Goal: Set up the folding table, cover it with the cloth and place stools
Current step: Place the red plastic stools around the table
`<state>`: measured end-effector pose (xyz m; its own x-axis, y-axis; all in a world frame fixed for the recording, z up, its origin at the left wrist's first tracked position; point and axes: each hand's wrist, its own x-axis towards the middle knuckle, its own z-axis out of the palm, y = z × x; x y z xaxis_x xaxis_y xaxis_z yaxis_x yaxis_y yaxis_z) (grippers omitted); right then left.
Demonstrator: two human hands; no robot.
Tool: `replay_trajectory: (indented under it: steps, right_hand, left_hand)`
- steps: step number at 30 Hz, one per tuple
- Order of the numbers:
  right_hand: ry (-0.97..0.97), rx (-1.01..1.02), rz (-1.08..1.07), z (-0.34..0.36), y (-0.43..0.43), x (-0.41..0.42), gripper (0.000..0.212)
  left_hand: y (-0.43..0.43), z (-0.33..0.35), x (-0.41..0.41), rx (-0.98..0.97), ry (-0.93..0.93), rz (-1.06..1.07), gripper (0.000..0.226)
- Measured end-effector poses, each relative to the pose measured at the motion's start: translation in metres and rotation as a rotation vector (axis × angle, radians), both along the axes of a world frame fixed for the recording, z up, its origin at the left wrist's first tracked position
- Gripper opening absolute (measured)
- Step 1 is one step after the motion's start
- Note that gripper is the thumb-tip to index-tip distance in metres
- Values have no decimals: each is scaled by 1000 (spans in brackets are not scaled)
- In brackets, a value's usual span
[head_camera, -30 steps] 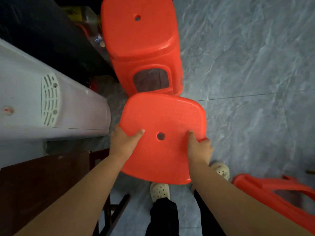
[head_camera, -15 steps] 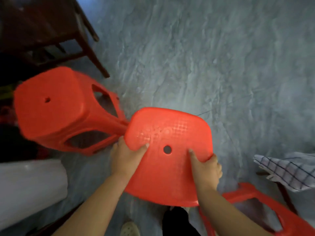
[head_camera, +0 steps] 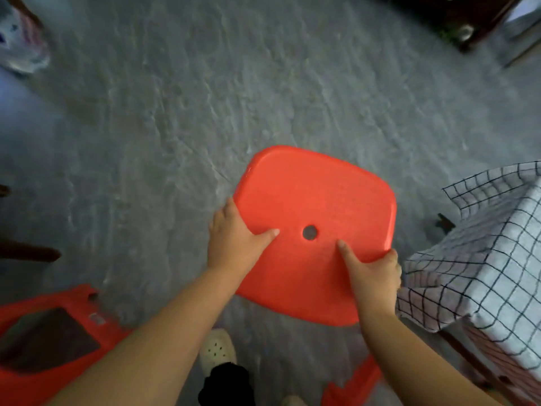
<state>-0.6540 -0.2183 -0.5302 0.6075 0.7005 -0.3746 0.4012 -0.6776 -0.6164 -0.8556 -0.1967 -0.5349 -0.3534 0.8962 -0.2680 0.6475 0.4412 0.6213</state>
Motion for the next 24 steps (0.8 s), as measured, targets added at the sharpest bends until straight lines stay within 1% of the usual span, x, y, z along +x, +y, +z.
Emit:
replay_trajectory:
  steps: [4, 9, 14, 17, 21, 24]
  right_hand:
    - [21, 35, -99, -7, 54, 38, 91]
    - [22, 14, -173, -16, 107, 107, 91]
    - [-1, -70, -217, -23, 150, 176, 89]
    - [18, -105, -260, -33, 171, 214, 94]
    - [21, -108, -299, -50, 188, 253, 92]
    - [18, -109, -309, -63, 198, 271, 89]
  left_hand:
    - [71, -5, 35, 47, 27, -135, 108]
    - [150, -17, 98, 0, -21, -241, 105]
    - [208, -40, 167, -86, -82, -279, 112]
    - [236, -54, 204, -121, -121, -320, 107]
    - [277, -77, 242, -124, -190, -348, 91]
    - [300, -95, 262, -122, -222, -374, 91]
